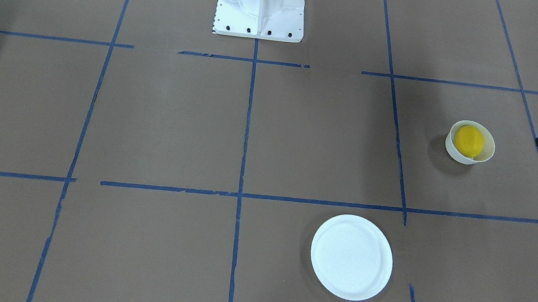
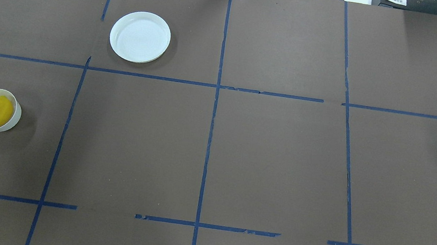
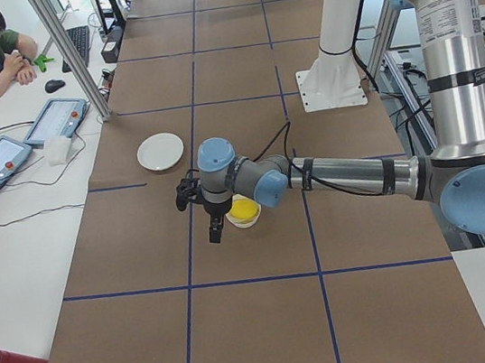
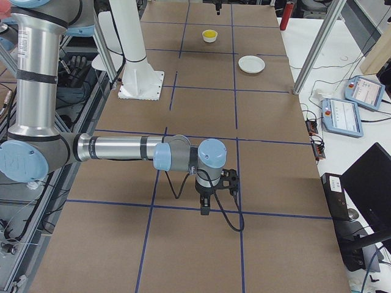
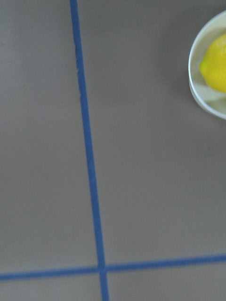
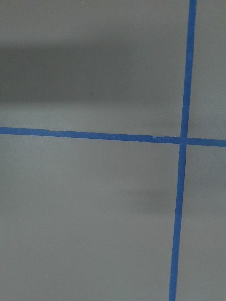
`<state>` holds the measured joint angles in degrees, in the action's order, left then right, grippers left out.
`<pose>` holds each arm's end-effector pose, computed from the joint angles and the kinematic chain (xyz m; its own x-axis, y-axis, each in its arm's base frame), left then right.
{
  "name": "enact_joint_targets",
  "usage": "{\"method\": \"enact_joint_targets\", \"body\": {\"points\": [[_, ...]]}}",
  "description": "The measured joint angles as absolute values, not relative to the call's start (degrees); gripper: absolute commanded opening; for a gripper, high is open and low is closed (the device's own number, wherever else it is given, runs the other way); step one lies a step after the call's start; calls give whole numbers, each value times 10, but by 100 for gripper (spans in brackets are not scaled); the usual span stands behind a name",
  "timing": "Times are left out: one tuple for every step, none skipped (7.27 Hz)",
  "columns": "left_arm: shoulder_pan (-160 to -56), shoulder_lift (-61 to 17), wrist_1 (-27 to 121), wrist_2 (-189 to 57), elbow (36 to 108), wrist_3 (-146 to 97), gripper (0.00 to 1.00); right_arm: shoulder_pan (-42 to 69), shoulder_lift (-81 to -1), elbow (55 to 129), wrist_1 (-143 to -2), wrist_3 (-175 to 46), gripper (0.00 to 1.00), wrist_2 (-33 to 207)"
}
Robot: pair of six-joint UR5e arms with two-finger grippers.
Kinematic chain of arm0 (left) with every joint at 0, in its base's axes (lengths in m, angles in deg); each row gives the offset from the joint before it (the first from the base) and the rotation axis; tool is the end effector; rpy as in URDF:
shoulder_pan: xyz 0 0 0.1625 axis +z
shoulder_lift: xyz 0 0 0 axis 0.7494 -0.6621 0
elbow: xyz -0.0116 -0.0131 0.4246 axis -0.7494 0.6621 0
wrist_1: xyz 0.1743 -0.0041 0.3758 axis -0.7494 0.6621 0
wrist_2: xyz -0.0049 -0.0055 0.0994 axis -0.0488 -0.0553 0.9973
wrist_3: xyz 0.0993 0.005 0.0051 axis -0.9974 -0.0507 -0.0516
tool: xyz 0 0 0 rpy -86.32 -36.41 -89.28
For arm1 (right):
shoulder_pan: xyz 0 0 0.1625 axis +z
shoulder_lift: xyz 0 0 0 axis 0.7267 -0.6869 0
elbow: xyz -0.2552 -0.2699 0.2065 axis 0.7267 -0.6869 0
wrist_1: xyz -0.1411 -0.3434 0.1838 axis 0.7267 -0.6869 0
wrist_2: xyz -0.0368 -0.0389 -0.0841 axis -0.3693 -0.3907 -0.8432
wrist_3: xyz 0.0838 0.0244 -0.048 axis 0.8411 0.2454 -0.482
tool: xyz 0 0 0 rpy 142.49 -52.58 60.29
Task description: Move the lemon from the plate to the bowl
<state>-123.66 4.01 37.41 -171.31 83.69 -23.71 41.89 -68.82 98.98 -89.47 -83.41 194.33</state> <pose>0.0485 -0.4687 0.5763 0.7508 0.1722 -0.6377 -0.0336 0.9741 0.2235 0.0571 -0.4324 0.6470 0.7575 -0.0449 0.6513 0.0610 0.9981 -0.0021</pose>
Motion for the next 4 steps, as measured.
{"method": "enact_joint_targets", "body": {"points": [[-1284,38,320,-1720,836,-312,100,419,-688,990,-895,-834,100,1943],[-1320,38,278,-1740,832,-370,100,419,-688,990,-895,-834,100,1943],[-1345,42,250,-1764,828,-416,100,419,-688,990,-895,-834,100,1943],[-1360,49,232,-1777,825,-441,100,419,-688,990,-895,-834,100,1943]]}}
